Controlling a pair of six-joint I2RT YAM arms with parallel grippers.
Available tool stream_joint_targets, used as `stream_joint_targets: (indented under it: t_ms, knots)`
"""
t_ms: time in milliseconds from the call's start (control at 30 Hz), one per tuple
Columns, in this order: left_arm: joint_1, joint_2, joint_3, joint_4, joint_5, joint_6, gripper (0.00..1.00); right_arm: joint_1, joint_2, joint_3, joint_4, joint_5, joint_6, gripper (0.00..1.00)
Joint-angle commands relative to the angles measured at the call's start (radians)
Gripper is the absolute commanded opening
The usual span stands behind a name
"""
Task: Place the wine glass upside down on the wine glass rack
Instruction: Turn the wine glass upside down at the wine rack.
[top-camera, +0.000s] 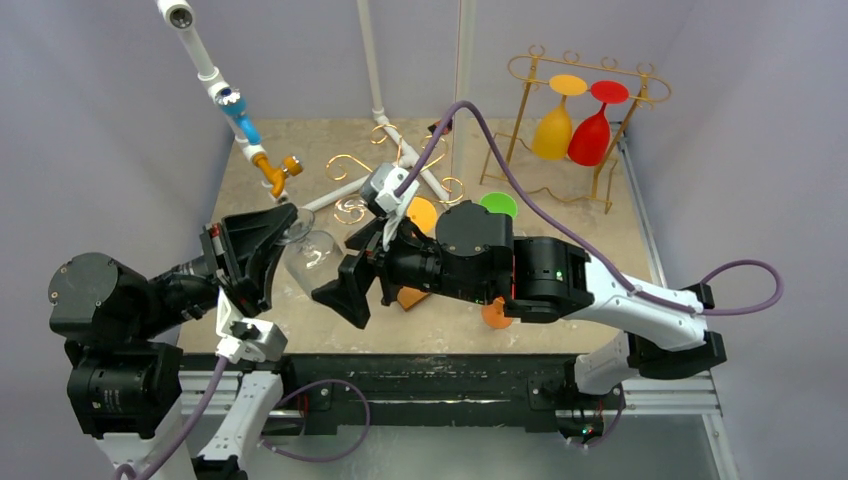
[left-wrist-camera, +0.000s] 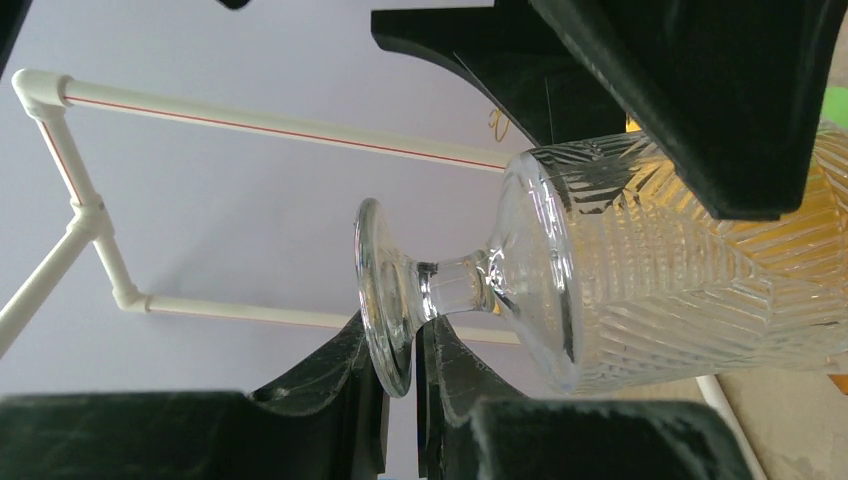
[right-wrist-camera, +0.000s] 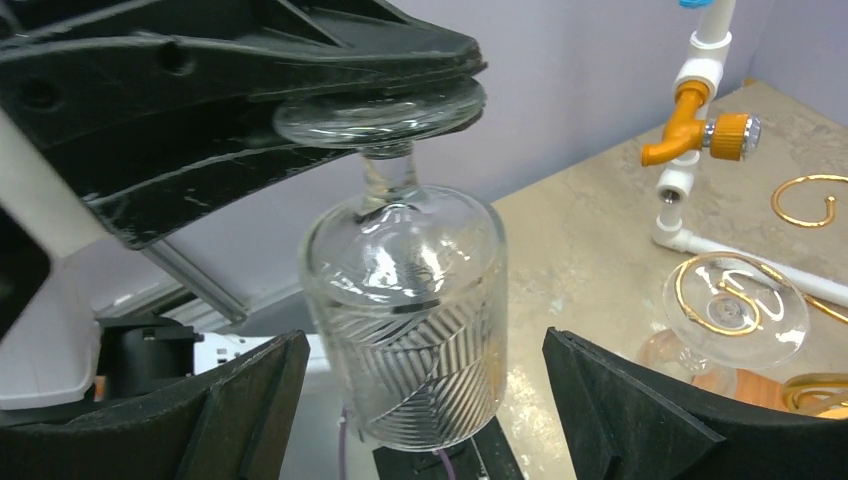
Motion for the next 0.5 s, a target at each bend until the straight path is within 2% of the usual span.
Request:
stream_joint_targets:
  t_ms: [0, 467]
  knots:
    - [0.048, -0.009, 0.009, 0.095, 0.135, 0.066, 0.00, -0.028, 0.019, 0.024, 0.003, -0.037, -0.037, 0.99]
    - [0.057, -0.012, 0.018, 0.134, 0.157, 0.005, 0.00, -0.056, 0.030, -0.083, 0.214, -0.150, -0.126, 0.99]
